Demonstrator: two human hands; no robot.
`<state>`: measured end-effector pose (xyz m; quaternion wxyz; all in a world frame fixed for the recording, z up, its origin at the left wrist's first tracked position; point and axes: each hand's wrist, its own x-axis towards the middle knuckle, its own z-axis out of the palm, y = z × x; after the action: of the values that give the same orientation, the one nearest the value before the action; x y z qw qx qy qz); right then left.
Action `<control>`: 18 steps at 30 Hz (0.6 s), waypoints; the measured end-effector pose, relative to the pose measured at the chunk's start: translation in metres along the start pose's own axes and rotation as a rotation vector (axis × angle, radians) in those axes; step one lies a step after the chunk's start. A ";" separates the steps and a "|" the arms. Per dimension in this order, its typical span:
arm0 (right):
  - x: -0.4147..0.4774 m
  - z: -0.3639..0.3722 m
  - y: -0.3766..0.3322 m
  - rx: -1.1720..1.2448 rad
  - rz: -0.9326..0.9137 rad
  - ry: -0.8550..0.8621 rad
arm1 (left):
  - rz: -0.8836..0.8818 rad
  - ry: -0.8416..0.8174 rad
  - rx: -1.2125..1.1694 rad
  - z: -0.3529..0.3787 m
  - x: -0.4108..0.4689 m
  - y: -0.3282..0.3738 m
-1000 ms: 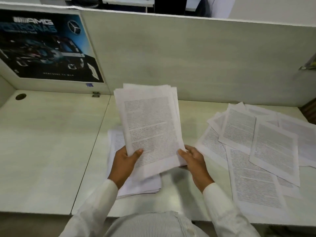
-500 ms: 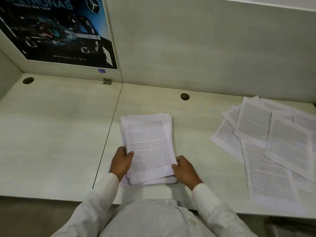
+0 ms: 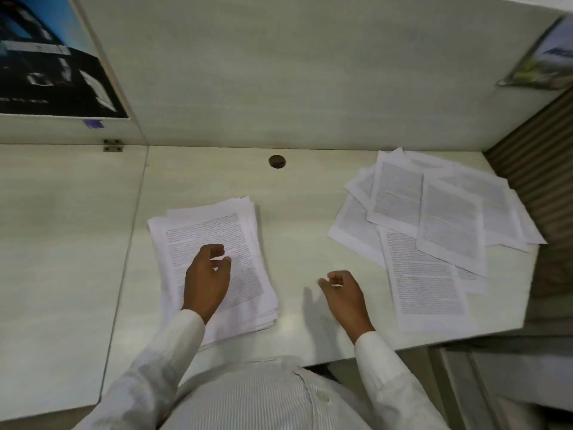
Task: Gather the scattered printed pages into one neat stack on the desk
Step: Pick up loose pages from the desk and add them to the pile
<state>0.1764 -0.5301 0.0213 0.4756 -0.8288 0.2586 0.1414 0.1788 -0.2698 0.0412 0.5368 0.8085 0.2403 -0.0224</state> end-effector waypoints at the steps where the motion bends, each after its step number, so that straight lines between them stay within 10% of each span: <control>1: 0.003 -0.010 0.004 -0.005 -0.005 0.014 | 0.009 -0.027 0.001 0.011 0.000 0.005; 18: 0.128 -0.169 0.053 -0.250 -0.097 0.203 | 0.037 -0.267 0.248 0.193 0.006 0.083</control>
<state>0.2502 -0.7354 0.0076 0.3464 -0.9031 0.2455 0.0651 0.2612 -0.4630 0.0288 0.4604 0.8626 0.1472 -0.1492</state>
